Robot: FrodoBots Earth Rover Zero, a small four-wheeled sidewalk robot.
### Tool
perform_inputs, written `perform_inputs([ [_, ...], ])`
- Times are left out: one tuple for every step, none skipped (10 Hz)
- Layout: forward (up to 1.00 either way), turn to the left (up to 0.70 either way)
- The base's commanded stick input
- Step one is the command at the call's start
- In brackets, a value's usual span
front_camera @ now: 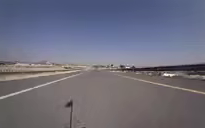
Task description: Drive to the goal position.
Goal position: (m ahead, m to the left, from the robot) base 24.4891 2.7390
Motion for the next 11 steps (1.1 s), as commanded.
perform_inputs([
  [1.0, 0.0],
  [1.0, 0.0],
  [1.0, 0.0],
  [1.0, 0.0],
  [1.0, 0.0],
  [1.0, 0.0],
  [1.0, 0.0],
  [1.0, 0.0],
  [1.0, 0.0],
  [1.0, 0.0],
  [1.0, 0.0],
])
